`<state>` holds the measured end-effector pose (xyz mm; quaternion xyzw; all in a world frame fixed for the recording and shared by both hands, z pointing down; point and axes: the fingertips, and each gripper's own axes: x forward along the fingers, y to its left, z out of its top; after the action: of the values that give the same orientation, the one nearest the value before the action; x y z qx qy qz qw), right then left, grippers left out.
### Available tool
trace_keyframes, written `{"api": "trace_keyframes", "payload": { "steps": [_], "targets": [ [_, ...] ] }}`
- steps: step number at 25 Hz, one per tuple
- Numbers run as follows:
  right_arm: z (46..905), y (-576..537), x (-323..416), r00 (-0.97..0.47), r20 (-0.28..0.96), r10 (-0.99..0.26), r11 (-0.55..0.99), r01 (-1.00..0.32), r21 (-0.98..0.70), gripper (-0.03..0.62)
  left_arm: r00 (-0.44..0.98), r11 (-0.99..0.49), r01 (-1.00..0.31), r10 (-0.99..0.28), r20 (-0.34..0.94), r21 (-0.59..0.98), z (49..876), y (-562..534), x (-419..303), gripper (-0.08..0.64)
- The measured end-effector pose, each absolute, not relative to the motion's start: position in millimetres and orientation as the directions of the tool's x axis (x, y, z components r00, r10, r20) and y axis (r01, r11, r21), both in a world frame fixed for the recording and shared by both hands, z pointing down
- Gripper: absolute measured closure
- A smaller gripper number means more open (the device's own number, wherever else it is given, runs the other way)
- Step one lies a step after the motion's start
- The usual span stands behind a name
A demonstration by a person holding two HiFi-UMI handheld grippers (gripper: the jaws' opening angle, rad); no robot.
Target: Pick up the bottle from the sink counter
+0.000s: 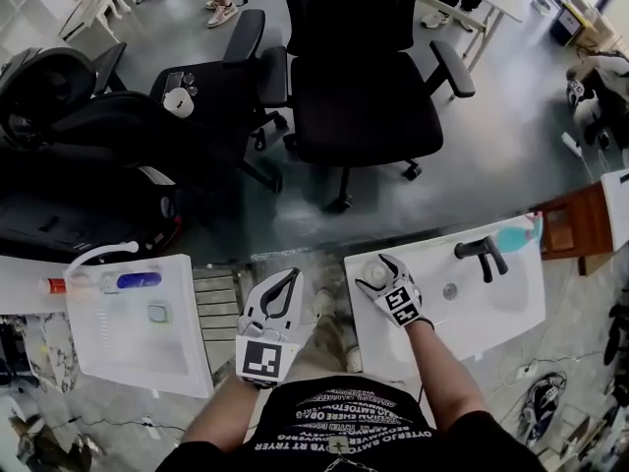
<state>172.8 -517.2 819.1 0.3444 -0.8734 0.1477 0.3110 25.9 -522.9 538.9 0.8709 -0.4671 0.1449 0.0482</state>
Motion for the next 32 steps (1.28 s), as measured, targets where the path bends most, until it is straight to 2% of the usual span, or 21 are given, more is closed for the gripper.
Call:
{"api": "trace_keyframes", "payload": {
  "steps": [3,12,23,32],
  "targets": [
    [824,-517,171,-0.553,0.650,-0.520,0.724,-0.690,-0.008,0.258,0.522,-0.565,-0.823,-0.795,0.309,-0.062,542,-517,24,0.558],
    [807,-504,177,-0.558,0.637,-0.531,0.709,-0.705,-0.026,0.259,0.509,-0.551,-0.834,-0.789,0.343,-0.030,543,-490,22,0.558],
    [727,-474,192,-0.562,0.627,-0.539,0.717,-0.697,-0.009,0.259,0.541,-0.575,-0.816,-0.794,0.278,-0.055,510,-460,47,0.558],
    [646,-456,214,-0.528,0.608,-0.593,0.693,-0.720,0.050,0.259,0.578,-0.607,-0.792,-0.780,0.241,-0.067,488,-440,80,0.558]
  ]
}}
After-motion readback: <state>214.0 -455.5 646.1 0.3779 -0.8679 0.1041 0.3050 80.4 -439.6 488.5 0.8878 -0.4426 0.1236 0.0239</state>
